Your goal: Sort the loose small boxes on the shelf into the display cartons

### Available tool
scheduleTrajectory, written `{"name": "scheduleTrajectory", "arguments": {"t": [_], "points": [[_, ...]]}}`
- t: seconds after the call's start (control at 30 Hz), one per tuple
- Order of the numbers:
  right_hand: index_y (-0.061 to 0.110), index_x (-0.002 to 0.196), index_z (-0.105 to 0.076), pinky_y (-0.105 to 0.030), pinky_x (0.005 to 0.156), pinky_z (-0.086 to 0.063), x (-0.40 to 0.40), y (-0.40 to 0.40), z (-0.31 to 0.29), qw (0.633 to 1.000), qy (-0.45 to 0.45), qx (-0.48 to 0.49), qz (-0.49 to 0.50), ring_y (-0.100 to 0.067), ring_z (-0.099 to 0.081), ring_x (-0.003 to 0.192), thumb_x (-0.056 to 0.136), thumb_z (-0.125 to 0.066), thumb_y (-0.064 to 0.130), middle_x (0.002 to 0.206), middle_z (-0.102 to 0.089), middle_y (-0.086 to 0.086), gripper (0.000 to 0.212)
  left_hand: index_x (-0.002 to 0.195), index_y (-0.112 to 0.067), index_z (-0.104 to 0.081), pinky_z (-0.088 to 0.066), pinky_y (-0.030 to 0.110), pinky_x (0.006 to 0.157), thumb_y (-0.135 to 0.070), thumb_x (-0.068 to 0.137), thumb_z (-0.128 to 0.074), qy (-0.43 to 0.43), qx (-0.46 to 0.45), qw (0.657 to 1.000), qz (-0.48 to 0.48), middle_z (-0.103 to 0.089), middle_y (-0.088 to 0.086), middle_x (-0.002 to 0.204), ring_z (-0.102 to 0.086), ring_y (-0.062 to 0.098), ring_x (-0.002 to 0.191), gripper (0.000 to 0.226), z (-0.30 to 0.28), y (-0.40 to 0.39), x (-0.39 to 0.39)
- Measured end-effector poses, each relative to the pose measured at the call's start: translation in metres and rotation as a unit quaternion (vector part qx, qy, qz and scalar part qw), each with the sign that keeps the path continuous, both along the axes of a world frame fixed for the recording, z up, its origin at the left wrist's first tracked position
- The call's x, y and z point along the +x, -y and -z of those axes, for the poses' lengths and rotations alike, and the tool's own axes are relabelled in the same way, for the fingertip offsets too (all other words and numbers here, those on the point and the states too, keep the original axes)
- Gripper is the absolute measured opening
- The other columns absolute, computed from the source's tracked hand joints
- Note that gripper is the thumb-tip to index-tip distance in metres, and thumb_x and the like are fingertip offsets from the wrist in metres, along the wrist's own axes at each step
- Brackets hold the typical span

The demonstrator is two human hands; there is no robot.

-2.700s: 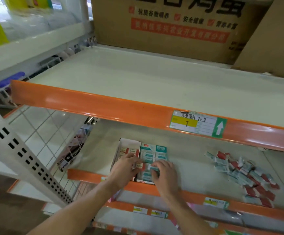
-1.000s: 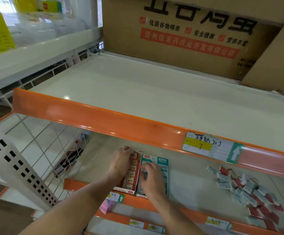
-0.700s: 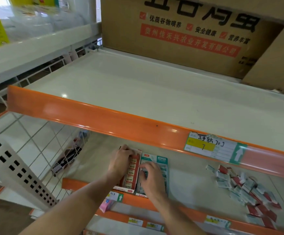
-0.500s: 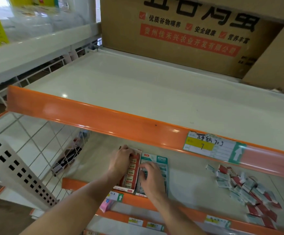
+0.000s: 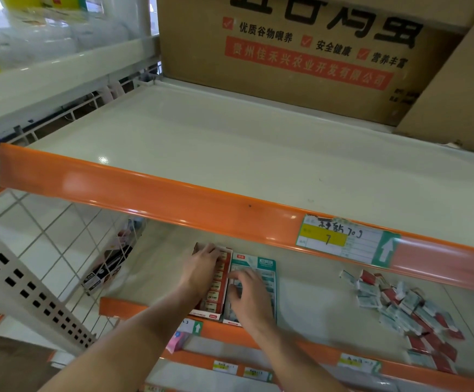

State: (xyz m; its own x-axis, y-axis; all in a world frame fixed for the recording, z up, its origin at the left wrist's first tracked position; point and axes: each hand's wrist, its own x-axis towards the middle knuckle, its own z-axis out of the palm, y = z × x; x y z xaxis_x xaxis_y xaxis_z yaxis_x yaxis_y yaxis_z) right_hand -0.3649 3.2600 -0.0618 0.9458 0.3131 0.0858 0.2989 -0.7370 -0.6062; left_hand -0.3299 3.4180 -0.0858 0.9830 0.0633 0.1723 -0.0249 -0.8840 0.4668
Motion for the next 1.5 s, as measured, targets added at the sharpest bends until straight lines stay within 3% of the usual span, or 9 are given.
{"name": "scheduleTrajectory", "arguments": {"t": [0.2,0.43,0.67,0.87,1.0,1.23,1.4,1.5], "points": [[0.025,0.115,-0.064,-0.010,0.095,-0.033,-0.001,0.003,-0.002,1.000,0.000,0.001,0.000,0.000,-0.045,0.115,0.094,-0.060,0.019,0.115,-0.049,0.019,0.022,0.108,-0.015,-0.068,-0.052,0.033,0.084,-0.017,0.093,-0.057,-0.003,-0.035,0.999,-0.011,-0.058,0.000,0.114,-0.059,0.020,0.100,0.019,-0.001,0.000,-0.002],[0.022,0.110,-0.067,-0.019,0.094,-0.044,-0.003,0.004,-0.001,1.000,-0.002,-0.003,0.005,-0.005,-0.050,0.109,0.093,-0.061,0.019,0.112,-0.052,0.014,0.019,0.125,-0.019,-0.065,-0.045,0.031,0.100,-0.026,0.098,-0.052,-0.018,-0.019,1.000,0.004,-0.054,0.002,0.126,-0.051,0.020,0.116,0.030,-0.004,0.006,-0.004],[0.022,0.111,-0.066,-0.018,0.096,-0.041,-0.002,0.005,-0.001,1.000,-0.002,0.001,0.004,-0.005,-0.049,0.110,0.093,-0.061,0.018,0.113,-0.052,0.014,0.019,0.131,-0.021,-0.060,-0.046,0.036,0.100,-0.029,0.098,-0.049,-0.059,0.104,0.992,0.038,-0.046,0.001,0.139,-0.044,0.024,0.128,0.036,-0.007,0.007,-0.005],[0.021,0.112,-0.066,-0.020,0.098,-0.043,-0.001,0.004,0.001,1.000,-0.002,-0.001,0.008,-0.005,-0.050,0.111,0.093,-0.062,0.019,0.114,-0.054,0.013,0.020,0.127,-0.024,-0.062,-0.041,0.039,0.105,-0.031,0.095,-0.052,-0.051,0.091,0.994,0.026,-0.048,-0.001,0.137,-0.052,0.025,0.122,0.034,-0.006,0.012,-0.008],[0.022,0.111,-0.067,-0.020,0.096,-0.043,-0.001,0.006,0.001,1.000,-0.002,0.004,0.002,-0.005,-0.050,0.110,0.092,-0.061,0.018,0.112,-0.055,0.013,0.020,0.131,-0.024,-0.053,-0.047,0.037,0.096,-0.024,0.093,-0.054,-0.054,0.044,0.998,-0.006,-0.045,0.001,0.129,-0.059,0.027,0.104,0.038,-0.017,0.016,-0.012],[0.021,0.109,-0.069,-0.023,0.099,-0.045,0.003,0.024,0.006,0.999,0.023,0.004,0.035,-0.008,-0.052,0.110,0.090,-0.064,0.013,0.112,-0.059,0.010,0.022,0.118,-0.022,-0.058,-0.040,0.036,0.099,-0.022,0.092,-0.050,-0.020,0.057,0.997,-0.055,-0.050,0.000,0.122,-0.052,0.022,0.112,0.027,-0.035,0.028,-0.008],[0.027,0.101,-0.070,-0.015,0.089,-0.040,0.004,0.048,0.002,0.996,0.044,0.007,0.082,-0.008,-0.052,0.104,0.086,-0.063,0.007,0.108,-0.060,0.013,0.026,0.114,-0.021,-0.062,-0.040,0.033,0.090,-0.013,0.090,-0.055,0.042,0.026,0.999,-0.010,-0.052,-0.002,0.121,-0.051,0.020,0.109,0.027,-0.055,0.064,-0.005],[0.026,0.104,-0.071,-0.022,0.093,-0.042,0.005,0.067,0.002,0.992,0.063,-0.032,0.108,-0.012,-0.053,0.106,0.083,-0.063,0.007,0.109,-0.061,0.009,0.030,0.115,-0.021,-0.063,-0.040,0.033,0.089,-0.014,0.089,-0.057,0.031,0.023,0.998,0.045,-0.052,-0.002,0.120,-0.050,0.020,0.110,0.028,-0.058,0.093,-0.004]]}}
